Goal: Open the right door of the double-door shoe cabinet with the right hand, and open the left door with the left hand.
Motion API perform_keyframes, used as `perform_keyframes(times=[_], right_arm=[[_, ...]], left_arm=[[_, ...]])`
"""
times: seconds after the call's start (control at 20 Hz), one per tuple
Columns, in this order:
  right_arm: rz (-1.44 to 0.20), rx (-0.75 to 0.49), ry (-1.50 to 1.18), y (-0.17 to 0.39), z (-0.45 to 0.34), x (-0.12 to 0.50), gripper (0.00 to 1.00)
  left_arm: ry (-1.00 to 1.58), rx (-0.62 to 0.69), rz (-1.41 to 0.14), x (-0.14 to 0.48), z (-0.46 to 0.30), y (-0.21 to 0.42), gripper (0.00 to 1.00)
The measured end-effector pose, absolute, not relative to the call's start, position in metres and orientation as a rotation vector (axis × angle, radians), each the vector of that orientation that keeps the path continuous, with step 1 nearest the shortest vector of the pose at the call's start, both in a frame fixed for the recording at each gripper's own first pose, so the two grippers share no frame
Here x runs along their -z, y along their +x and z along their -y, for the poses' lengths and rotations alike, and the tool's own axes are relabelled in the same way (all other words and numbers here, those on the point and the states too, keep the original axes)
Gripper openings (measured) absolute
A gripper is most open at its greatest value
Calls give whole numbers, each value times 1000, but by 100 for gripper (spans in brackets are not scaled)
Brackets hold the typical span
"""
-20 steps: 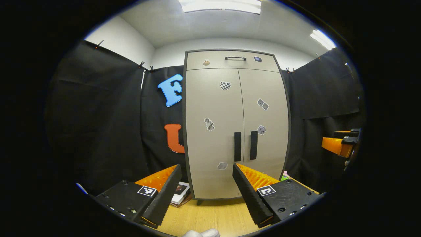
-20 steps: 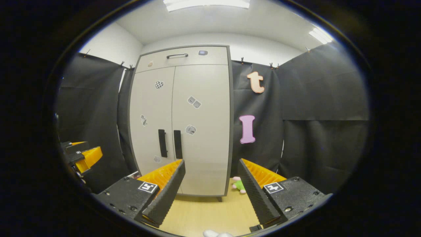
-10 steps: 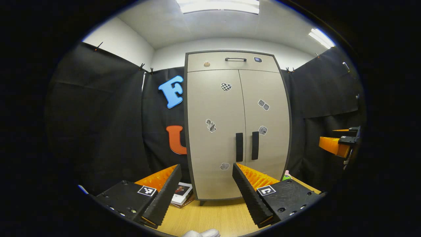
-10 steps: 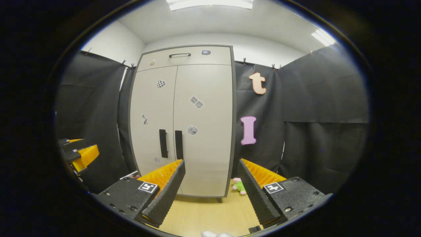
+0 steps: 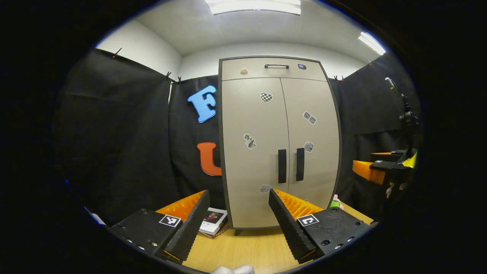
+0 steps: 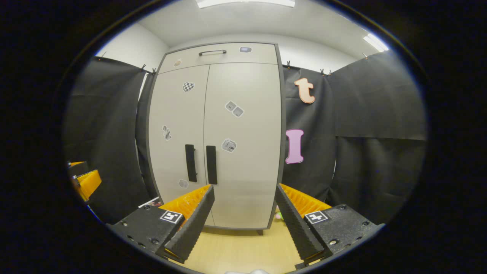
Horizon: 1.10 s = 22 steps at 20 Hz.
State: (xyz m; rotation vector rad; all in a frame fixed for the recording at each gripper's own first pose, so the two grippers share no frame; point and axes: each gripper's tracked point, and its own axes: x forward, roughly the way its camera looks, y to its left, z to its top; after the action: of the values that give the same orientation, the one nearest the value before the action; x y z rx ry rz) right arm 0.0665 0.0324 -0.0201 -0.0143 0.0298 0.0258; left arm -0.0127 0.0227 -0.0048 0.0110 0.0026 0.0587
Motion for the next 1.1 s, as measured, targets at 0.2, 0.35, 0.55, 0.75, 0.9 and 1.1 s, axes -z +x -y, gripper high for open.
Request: perform_keyframes(times=[0.2,0.35,0.55,0.75,0.9,1.1], right_arm=[[-1,-42,-7,109,-57,13,100],[-5,-55,-13,150,-81,13,100],[-55,-80,-17,201,-111,31,98],[-89,-83,-35,243,-129,42,94],[-102,-75,-41,262,-134,45,85],[-117,-52,-48,281,-130,47,77]], left_arm=[[0,-78,-9,7,-30,-18,95],[-4,-98,-14,8,-37,-23,95],[-7,-146,-27,10,-49,-31,95],[3,-183,-45,14,-60,-32,95],[6,-203,-50,14,-65,-32,95],[4,-211,-54,16,-68,-29,95]])
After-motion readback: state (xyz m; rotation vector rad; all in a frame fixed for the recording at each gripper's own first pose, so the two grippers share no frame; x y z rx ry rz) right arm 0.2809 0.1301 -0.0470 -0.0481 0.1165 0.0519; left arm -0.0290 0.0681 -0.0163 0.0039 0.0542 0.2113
